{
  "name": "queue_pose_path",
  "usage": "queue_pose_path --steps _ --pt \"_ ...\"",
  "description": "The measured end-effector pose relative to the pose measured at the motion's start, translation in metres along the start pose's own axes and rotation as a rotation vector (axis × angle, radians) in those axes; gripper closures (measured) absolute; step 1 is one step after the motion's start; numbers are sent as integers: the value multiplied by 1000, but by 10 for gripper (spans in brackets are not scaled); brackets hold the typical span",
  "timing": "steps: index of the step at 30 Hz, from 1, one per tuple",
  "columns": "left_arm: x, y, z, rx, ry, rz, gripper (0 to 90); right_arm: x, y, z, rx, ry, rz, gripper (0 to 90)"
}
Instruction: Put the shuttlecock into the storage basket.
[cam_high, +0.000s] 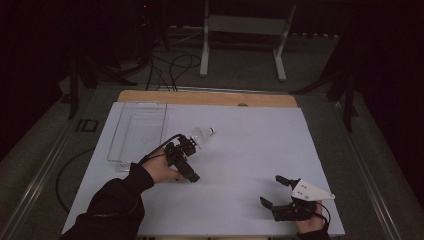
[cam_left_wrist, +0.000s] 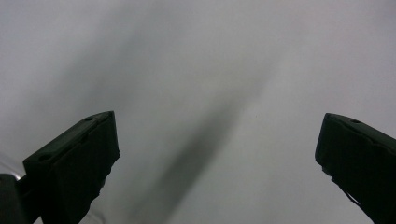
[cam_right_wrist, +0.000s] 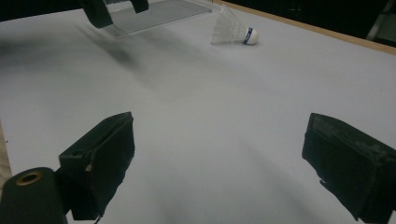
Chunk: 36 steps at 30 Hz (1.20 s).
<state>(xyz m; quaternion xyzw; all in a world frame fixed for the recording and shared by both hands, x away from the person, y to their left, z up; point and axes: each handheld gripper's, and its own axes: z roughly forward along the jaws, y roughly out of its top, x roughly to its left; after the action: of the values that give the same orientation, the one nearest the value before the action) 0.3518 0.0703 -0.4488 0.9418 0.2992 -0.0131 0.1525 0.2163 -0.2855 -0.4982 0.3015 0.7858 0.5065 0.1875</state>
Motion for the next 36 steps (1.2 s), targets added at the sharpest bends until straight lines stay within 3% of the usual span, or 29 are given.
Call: queue_pose_path --steps 8,17,25,29,34,36 --pt "7 12 2 11 -2 -12 4 0 0 0 -1 -3 -1 95" --pt "14 25 6 -8 -7 -48 13 0 0 0 -3 0 0 95" --pt "19 34 11 -12 -13 -50 13 0 0 0 -5 1 6 95" --pt "25 42 12 -5 6 -71 13 -1 -1 1 -1 5 8 95" --pt "34 50 12 -10 -15 -99 13 0 0 1 -4 5 3 95" --pt "35 53 13 -5 2 -101 13 0 -1 1 -1 7 7 95"
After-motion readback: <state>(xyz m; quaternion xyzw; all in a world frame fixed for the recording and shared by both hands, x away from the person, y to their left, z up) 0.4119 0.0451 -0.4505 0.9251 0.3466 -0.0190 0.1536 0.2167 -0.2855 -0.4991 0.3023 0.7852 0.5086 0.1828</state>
